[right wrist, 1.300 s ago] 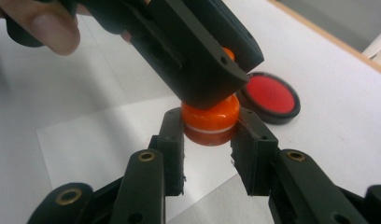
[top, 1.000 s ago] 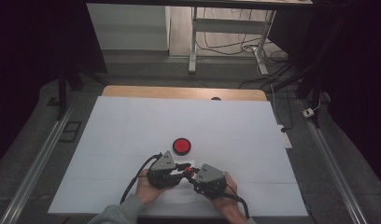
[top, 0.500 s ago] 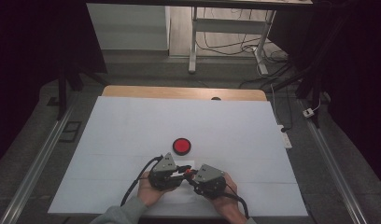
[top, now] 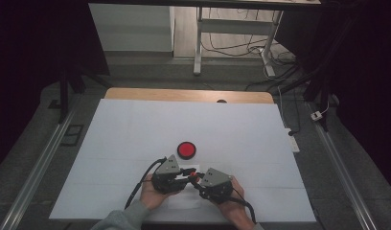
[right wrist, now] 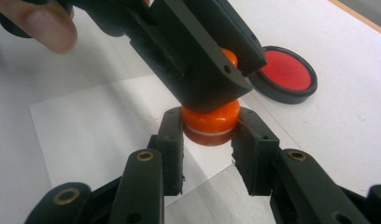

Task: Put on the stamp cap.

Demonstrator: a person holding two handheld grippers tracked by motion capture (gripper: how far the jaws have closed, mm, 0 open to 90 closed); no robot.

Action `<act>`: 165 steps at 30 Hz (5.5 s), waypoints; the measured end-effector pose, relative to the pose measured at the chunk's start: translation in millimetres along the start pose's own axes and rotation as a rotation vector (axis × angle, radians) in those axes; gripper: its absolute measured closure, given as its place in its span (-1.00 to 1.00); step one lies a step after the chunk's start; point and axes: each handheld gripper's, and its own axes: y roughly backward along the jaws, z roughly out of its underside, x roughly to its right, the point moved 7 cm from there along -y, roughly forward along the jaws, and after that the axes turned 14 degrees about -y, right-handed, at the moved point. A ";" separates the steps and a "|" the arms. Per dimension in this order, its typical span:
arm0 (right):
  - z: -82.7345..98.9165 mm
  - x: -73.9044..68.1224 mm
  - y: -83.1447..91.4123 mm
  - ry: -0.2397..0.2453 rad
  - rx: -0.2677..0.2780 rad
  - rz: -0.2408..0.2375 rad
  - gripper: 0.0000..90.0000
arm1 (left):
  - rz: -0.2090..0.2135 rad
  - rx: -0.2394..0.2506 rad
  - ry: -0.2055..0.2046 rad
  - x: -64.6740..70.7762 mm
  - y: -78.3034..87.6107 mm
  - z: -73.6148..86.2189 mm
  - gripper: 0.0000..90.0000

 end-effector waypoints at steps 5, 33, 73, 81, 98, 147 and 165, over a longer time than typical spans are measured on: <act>-0.8 0.1 0.6 -0.003 0.012 -0.003 0.41 | 0.003 0.011 0.003 -0.5 1.5 -0.9 0.62; -3.2 -1.9 4.1 -0.014 0.014 0.035 0.44 | -0.026 0.024 -0.010 2.8 -0.5 -2.2 0.63; 18.8 2.2 -8.2 -0.129 -0.114 -0.080 0.40 | 0.048 -0.060 0.053 7.0 -20.4 17.3 0.62; 19.4 2.3 -8.8 -0.141 -0.119 -0.086 0.39 | 0.051 -0.072 0.048 7.6 -22.1 18.9 0.62; 18.4 -0.4 -9.3 -0.081 -0.187 -0.049 0.41 | 0.050 -0.130 0.014 9.0 -25.5 21.9 0.63; 50.8 87.1 82.3 -0.273 0.046 0.054 -0.02 | -0.046 0.010 0.096 -37.1 24.5 2.9 0.62; 57.0 106.6 93.5 -0.316 0.070 0.095 -0.01 | -0.126 0.008 0.124 -69.4 47.3 8.1 0.62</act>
